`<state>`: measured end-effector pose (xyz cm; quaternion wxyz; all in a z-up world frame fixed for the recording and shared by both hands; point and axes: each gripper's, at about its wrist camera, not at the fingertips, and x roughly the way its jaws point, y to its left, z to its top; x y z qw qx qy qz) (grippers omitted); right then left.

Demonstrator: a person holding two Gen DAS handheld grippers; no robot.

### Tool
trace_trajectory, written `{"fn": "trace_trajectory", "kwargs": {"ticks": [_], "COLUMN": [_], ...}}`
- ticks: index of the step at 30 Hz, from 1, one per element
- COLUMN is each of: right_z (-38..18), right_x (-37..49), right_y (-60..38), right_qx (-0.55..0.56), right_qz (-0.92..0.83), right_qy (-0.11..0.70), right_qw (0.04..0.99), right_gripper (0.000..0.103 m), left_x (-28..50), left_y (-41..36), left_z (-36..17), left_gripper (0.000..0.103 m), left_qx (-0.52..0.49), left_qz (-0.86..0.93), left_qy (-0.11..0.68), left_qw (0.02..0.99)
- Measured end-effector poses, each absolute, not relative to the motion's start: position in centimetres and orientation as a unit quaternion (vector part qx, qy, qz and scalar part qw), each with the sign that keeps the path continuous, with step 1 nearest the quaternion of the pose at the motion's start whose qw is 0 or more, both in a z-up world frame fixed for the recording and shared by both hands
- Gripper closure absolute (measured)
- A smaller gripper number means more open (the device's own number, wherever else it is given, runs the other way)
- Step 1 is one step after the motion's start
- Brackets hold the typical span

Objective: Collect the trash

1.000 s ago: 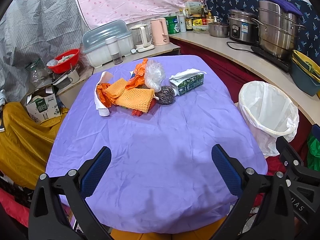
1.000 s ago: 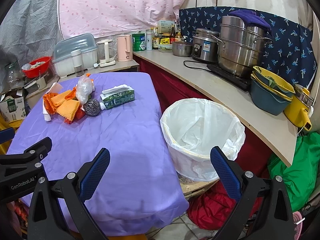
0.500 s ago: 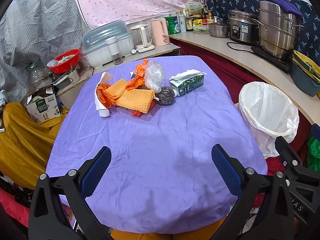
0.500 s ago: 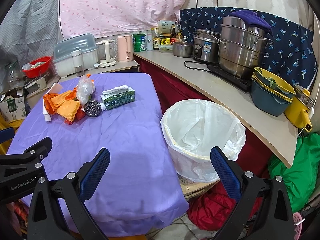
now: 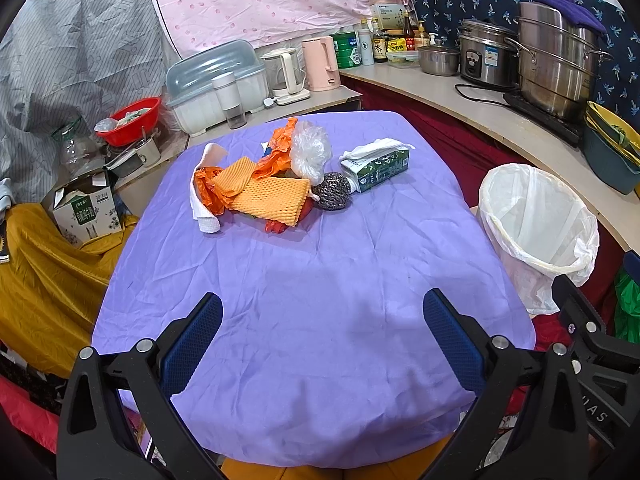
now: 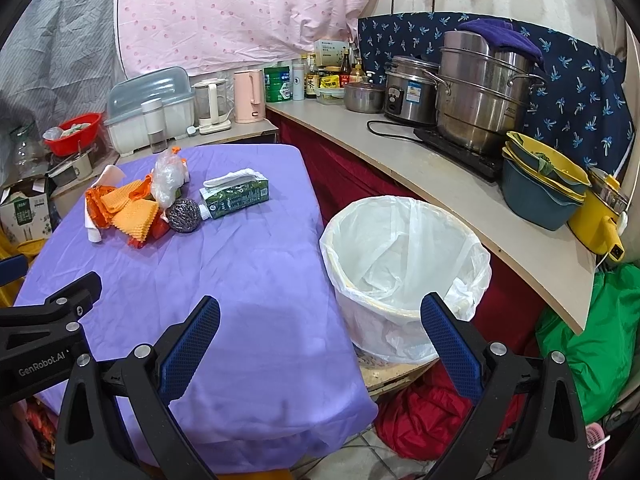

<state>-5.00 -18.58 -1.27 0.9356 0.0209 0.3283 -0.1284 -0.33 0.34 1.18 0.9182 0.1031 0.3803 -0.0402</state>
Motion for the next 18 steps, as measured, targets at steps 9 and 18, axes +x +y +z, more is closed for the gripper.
{"fn": "trace_trajectory", "kwargs": {"ticks": [9, 18], "right_z": [-1.29, -1.61], "right_x": [-4.89, -4.89], "right_y": [-18.68, -19.15], "right_qx": [0.021, 0.025], "right_qz": [-0.128, -0.129], "right_qy": [0.329, 0.329], "right_qw": [0.935, 0.935], "right_gripper": [0.007, 0.007], "left_x": [-0.33, -0.33], "left_y": [0.33, 0.34], "left_z": [1.19, 1.19], "left_gripper": [0.007, 0.007], "left_qx": [0.103, 0.103], "left_qz": [-0.04, -0.04], "left_qy": [0.38, 0.38], "left_qw": [0.918, 0.918]}}
